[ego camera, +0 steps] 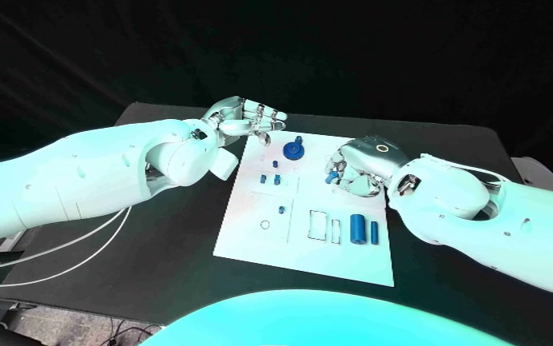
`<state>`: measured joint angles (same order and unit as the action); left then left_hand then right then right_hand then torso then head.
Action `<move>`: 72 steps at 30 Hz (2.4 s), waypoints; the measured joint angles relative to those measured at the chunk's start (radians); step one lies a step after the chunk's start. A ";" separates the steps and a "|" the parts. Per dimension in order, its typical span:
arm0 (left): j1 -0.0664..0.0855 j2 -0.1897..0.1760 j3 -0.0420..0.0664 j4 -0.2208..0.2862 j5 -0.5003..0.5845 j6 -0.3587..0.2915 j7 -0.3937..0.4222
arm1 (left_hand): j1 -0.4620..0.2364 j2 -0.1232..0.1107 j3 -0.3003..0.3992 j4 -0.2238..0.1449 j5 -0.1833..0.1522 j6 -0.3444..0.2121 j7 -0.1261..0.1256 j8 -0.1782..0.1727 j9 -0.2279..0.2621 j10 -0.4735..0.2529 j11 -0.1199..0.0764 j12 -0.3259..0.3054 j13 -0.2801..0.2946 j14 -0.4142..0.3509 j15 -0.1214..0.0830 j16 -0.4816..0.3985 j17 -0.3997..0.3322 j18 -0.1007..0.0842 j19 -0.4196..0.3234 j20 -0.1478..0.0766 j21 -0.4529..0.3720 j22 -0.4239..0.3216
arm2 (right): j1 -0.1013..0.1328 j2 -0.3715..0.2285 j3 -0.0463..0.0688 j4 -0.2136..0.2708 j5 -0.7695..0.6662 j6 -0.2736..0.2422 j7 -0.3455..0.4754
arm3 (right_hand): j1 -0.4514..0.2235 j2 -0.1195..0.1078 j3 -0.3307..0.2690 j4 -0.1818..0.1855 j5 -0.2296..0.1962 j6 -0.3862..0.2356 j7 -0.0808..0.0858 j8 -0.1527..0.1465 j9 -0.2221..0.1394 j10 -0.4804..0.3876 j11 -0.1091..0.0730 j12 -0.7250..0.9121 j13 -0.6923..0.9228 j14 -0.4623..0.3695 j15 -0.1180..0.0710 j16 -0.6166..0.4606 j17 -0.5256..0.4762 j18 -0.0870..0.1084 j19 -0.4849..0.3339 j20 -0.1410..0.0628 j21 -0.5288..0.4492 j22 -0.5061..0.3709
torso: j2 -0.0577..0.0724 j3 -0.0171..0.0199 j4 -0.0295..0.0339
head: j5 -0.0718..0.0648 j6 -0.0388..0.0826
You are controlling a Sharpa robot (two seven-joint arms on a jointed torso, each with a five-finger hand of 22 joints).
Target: Assemble the parts on the task board
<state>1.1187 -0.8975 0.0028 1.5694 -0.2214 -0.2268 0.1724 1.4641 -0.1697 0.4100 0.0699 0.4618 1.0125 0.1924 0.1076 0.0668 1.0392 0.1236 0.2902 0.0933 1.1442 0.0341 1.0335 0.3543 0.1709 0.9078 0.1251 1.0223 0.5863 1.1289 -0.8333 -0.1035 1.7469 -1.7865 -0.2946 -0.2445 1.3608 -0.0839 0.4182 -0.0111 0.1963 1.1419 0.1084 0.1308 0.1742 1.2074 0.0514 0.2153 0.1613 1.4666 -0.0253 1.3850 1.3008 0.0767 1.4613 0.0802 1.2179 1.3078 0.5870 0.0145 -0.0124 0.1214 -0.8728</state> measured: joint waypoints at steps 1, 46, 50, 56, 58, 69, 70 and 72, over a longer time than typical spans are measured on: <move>0.000 0.001 0.000 -0.001 0.000 0.000 0.000 | 0.000 0.000 0.000 0.000 0.000 0.000 0.000 0.000 0.000 0.000 0.000 0.000 0.000 0.000 0.000 0.000 0.000 0.000 0.000 0.000 0.000 0.000 | 0.003 -0.002 0.001 0.013 0.000 -0.006 0.000 | 0.000 0.000 0.000 0.000 0.000 0.000 0.000 0.000 0.000 0.000 0.000 0.000 0.000 0.000 0.000 0.000 0.000 0.000 0.000 0.000 0.000 0.000 | 0.000 -0.0001 0.0001 | 0.001 0.000; 0.000 0.030 0.000 -0.044 0.009 -0.001 0.005 | 0.000 0.000 0.000 0.000 0.000 0.000 0.000 0.000 0.000 0.000 0.000 0.000 0.000 0.000 0.000 0.000 -0.002 0.000 0.000 0.000 0.000 -0.001 | -0.141 0.298 -0.029 -0.121 0.055 -0.019 0.059 | 0.000 -0.001 -0.002 -0.001 0.007 -0.005 0.005 -0.005 0.002 0.001 0.002 0.000 0.000 0.000 0.000 0.000 0.000 0.000 0.000 0.000 0.000 0.000 | 0.003 0.0010 0.0006 | 0.083 0.000; 0.000 0.030 0.000 -0.044 0.010 -0.001 0.005 | 0.000 0.000 0.000 0.000 0.000 0.000 0.000 0.000 0.000 0.000 0.000 0.000 0.000 0.000 0.000 0.000 -0.002 0.000 0.000 0.000 0.000 -0.001 | -0.143 0.298 -0.030 -0.123 0.055 -0.011 0.059 | 0.000 -0.001 -0.002 -0.001 0.007 -0.005 0.005 -0.005 0.005 0.000 0.000 0.000 0.000 0.000 0.000 0.000 0.000 0.000 0.000 0.000 0.000 -0.001 | 0.002 0.0011 0.0006 | 0.084 0.000; 0.000 0.030 0.000 -0.045 0.010 -0.001 0.005 | 0.000 0.000 0.000 0.000 0.000 0.000 0.000 0.000 0.000 0.000 0.000 0.000 0.000 0.000 0.000 0.000 -0.002 0.000 0.000 0.000 0.000 -0.001 | -0.144 0.299 -0.030 -0.133 0.054 0.004 0.059 | 0.000 -0.001 -0.002 -0.001 0.007 -0.007 0.007 -0.002 0.006 0.000 0.000 0.000 0.000 0.000 0.000 0.000 0.000 0.000 0.000 0.000 0.000 0.000 | 0.002 0.0009 0.0006 | 0.086 0.000; 0.000 0.030 0.000 -0.045 0.011 -0.001 0.005 | 0.000 0.000 0.000 0.000 0.000 0.000 0.000 0.000 0.000 0.000 0.000 0.000 0.000 0.000 0.000 0.000 -0.002 0.000 0.000 0.000 0.000 -0.001 | -0.145 0.301 -0.030 -0.136 0.053 0.009 0.059 | 0.000 -0.001 -0.002 -0.001 0.007 -0.007 0.007 -0.001 0.006 -0.001 0.000 0.000 0.000 0.000 0.000 0.000 0.000 0.000 0.000 0.000 0.000 0.000 | 0.002 0.0009 0.0006 | 0.087 0.000; 0.000 0.030 0.000 -0.045 0.011 0.000 0.005 | 0.000 0.000 0.000 0.000 0.000 0.000 0.000 0.000 0.000 0.000 0.000 0.006 0.001 0.000 0.000 0.000 -0.003 0.000 0.000 0.000 0.000 -0.002 | -0.148 0.313 -0.029 -0.149 0.050 0.021 0.062 | -0.003 -0.003 -0.002 -0.001 0.011 -0.005 0.006 -0.002 0.004 0.000 0.000 0.000 0.000 0.000 0.000 0.000 -0.003 0.000 0.000 0.000 -0.006 0.000 | 0.002 0.0001 0.0006 | 0.088 0.000; 0.000 0.030 0.000 -0.046 0.011 0.000 0.005 | 0.000 0.000 0.000 0.000 0.000 0.000 0.000 0.000 0.000 0.000 0.000 0.006 0.001 0.000 0.000 0.000 -0.003 0.000 0.000 0.000 0.000 -0.002 | -0.148 0.315 -0.030 -0.150 0.050 0.021 0.062 | -0.003 -0.003 -0.002 -0.001 0.011 -0.005 0.006 -0.002 0.004 0.000 0.000 -0.001 0.000 0.000 0.000 0.000 -0.003 0.000 0.000 0.000 -0.008 0.000 | 0.002 0.0001 0.0007 | 0.087 0.000; 0.000 0.030 0.000 -0.046 0.011 0.000 0.005 | 0.000 0.000 0.000 0.000 0.000 0.000 0.000 0.000 0.000 0.000 0.000 0.006 0.001 0.000 0.000 0.000 -0.003 0.000 0.000 0.000 0.000 -0.002 | -0.149 0.318 -0.030 -0.152 0.049 0.022 0.062 | -0.003 -0.003 -0.002 -0.001 0.011 -0.009 0.009 -0.006 0.003 -0.008 0.006 -0.007 0.001 0.000 0.000 0.000 -0.006 0.000 0.000 0.000 -0.016 0.000 | 0.002 0.0001 0.0009 | 0.087 0.000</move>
<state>1.1188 -0.8673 0.0026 1.5238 -0.2102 -0.2271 0.1776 1.4640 -0.1695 0.4101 0.0700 0.4618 1.0125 0.1924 0.1076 0.0668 1.0394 0.1233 0.2965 0.0943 1.1441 0.0342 1.0336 0.3517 0.1710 0.9078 0.1251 1.0224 0.5847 0.9803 -0.5152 -0.1337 1.5946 -1.7373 -0.2730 -0.1827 1.3583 -0.0874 0.4163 -0.0124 0.2076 1.1334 0.1171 0.1250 0.1768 1.1998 0.0576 0.2085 0.1628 1.4666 -0.0252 1.3849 1.2953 0.0766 1.4611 0.0804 1.2023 1.3079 0.5893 0.0146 -0.0115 0.2080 -0.8727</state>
